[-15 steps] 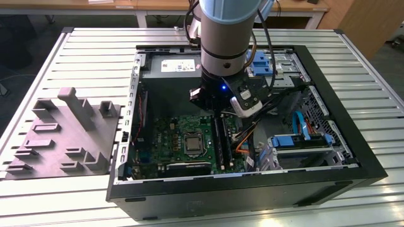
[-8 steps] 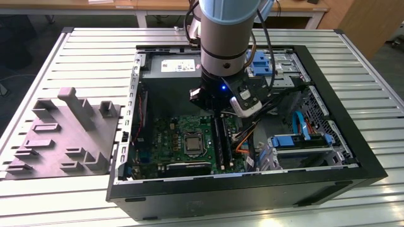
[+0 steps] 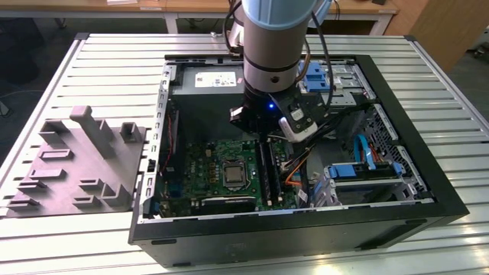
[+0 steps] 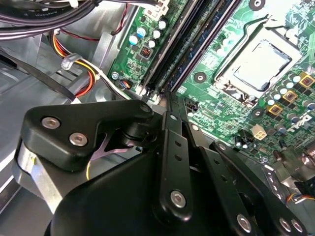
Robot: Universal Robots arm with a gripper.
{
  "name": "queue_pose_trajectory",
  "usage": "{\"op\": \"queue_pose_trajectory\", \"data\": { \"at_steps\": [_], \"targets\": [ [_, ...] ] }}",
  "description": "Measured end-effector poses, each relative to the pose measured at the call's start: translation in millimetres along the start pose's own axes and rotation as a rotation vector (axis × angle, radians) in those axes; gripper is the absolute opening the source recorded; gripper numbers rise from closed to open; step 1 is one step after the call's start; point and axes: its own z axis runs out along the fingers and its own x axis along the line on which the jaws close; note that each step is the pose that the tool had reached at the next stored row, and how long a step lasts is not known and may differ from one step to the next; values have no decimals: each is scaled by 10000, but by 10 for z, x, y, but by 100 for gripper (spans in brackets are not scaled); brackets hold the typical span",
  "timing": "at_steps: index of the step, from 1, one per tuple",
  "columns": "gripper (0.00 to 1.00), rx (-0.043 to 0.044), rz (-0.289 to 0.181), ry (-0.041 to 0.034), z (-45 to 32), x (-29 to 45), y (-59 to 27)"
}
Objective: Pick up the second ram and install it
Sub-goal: 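Press down the second ram until it locks into place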
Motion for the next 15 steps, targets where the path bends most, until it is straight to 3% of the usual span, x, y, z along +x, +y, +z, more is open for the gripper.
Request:
{"op": "queue_pose_trajectory", "data": {
  "at_steps": [15],
  "targets": [
    [10, -1, 0, 4, 92, -1, -8]
  ]
}}
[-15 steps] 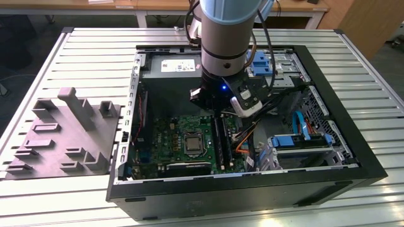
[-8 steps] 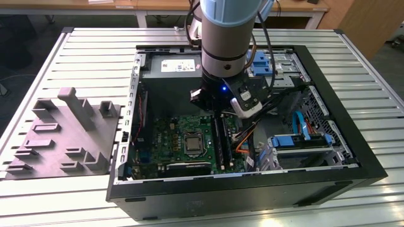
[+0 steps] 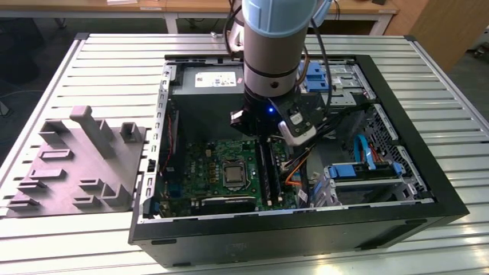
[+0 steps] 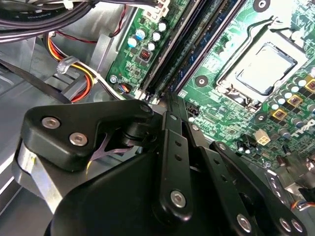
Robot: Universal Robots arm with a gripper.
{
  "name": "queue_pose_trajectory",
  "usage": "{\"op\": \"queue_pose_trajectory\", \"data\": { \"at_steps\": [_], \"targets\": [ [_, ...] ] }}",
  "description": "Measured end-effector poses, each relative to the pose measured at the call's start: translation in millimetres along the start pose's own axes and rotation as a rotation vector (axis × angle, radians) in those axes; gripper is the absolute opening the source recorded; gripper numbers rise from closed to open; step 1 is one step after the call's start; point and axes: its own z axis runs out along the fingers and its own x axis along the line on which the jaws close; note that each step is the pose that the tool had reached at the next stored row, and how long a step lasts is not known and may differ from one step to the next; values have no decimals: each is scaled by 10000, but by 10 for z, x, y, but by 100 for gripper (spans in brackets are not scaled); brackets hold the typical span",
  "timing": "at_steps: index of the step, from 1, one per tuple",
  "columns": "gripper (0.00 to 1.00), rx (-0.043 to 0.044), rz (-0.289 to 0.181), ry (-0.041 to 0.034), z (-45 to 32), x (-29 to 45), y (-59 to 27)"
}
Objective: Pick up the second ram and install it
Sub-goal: 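Press down the second ram until it locks into place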
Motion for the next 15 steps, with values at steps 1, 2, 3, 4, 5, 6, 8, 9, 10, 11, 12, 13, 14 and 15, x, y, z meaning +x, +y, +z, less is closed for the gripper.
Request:
{"op": "queue_pose_trajectory", "data": {
  "at_steps": [1, 2, 3, 4, 5, 6, 8, 9, 10, 11, 12, 13, 14, 15],
  "targets": [
    [10, 0, 0, 1, 10, 1, -1],
    [10, 1, 0, 1, 15, 1, -2],
    [10, 3, 0, 1, 15, 1, -2],
    [10, 1, 0, 1, 20, 1, -2],
    [10, -1, 0, -1, 31, 2, -3],
    [10, 0, 0, 0, 37, 2, -4],
    [10, 3, 0, 1, 37, 2, -4],
    [10, 3, 0, 1, 37, 2, -5],
    [10, 3, 0, 1, 37, 2, -4],
    [10, 0, 0, 0, 41, 2, -5],
    [10, -2, 0, -1, 47, 3, -5],
    [10, 0, 0, 0, 48, 3, -5],
    [10, 0, 0, 0, 48, 3, -5],
    [10, 1, 0, 1, 47, 3, -5]
  ]
}}
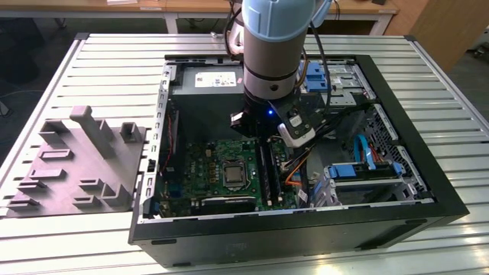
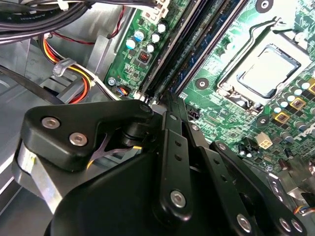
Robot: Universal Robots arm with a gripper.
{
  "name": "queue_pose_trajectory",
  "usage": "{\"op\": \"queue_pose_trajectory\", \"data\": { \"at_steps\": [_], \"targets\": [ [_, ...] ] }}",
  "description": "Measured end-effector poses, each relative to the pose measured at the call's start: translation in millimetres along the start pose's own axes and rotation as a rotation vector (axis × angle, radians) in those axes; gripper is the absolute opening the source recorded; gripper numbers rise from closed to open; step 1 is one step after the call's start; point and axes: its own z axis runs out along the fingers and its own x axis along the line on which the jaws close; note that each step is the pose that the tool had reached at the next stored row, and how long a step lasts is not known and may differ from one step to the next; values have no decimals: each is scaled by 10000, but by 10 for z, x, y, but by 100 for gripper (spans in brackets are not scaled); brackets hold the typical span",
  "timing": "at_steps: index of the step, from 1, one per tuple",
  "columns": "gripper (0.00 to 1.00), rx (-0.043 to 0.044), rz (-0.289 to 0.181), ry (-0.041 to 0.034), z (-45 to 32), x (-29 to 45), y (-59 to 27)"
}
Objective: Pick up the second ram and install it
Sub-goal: 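Press down the second ram until it locks into place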
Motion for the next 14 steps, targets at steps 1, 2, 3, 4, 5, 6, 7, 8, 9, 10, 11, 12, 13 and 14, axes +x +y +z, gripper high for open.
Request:
{"op": "queue_pose_trajectory", "data": {
  "at_steps": [1, 2, 3, 4, 5, 6, 7, 8, 9, 10, 11, 12, 13, 14],
  "targets": [
    [10, 1, 0, 0, 0, 0, 0],
    [10, 0, 0, 0, 0, 0, 0],
    [10, 0, 0, 0, 3, 0, -1],
    [10, 2, 0, 0, 10, 1, -1],
    [10, 3, 0, 1, 10, 1, -2],
    [10, 2, 0, 0, 10, 1, -2],
    [10, 2, 0, 1, 11, 1, -2],
    [10, 1, 0, 0, 11, 1, -1],
    [10, 0, 0, 0, 12, 1, -1],
    [10, 0, 0, 0, 12, 1, -1],
    [10, -2, 0, -1, 19, 1, -2],
    [10, 0, 0, 0, 25, 1, -3],
    [10, 0, 0, 0, 26, 2, -3],
    [10, 1, 0, 1, 26, 2, -3]
  ]
}}
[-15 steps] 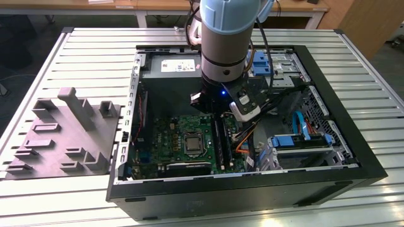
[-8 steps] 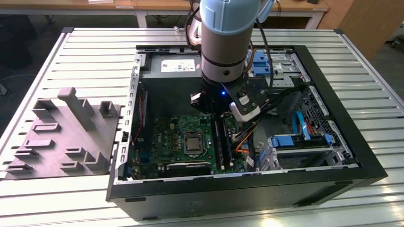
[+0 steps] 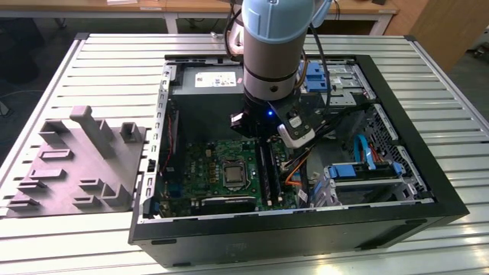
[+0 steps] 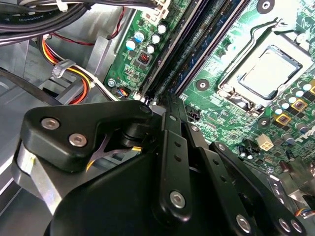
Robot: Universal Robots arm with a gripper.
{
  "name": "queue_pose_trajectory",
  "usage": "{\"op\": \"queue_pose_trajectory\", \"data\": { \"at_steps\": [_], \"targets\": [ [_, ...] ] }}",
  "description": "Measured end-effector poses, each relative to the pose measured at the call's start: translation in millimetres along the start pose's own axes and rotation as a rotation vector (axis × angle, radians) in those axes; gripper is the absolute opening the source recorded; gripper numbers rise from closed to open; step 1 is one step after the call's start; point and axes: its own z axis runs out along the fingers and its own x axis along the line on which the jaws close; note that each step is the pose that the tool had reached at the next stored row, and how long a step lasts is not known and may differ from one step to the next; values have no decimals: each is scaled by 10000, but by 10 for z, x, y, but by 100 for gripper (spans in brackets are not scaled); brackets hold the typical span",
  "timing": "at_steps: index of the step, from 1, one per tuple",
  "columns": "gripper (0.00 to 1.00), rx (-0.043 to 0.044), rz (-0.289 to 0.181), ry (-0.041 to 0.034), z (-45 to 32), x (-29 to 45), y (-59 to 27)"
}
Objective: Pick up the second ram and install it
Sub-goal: 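Press down the second ram until it locks into place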
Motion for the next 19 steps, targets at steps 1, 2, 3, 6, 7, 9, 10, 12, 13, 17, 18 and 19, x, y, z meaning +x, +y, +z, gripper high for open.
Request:
{"op": "queue_pose_trajectory", "data": {
  "at_steps": [1, 2, 3, 6, 7, 9, 10, 12, 13, 17, 18, 19],
  "targets": [
    [10, 0, 0, 0, 0, 0, 0],
    [10, 0, 0, 0, 1, 0, 0],
    [10, -1, 0, -1, 1, 0, 0],
    [10, -1, 0, -1, 2, 0, 0],
    [10, -1, 0, -1, 2, 0, 0],
    [10, -1, 0, -1, 2, 0, 0],
    [10, -2, 0, -1, 2, 0, 0],
    [10, -7, 0, -3, 8, 0, 0],
    [10, -5, 0, -2, 8, 0, 0],
    [10, 0, 0, -1, 8, 0, -1],
    [10, 0, 0, 0, 8, 0, -1],
    [10, -2, 0, -1, 5, 0, 0]
  ]
}}
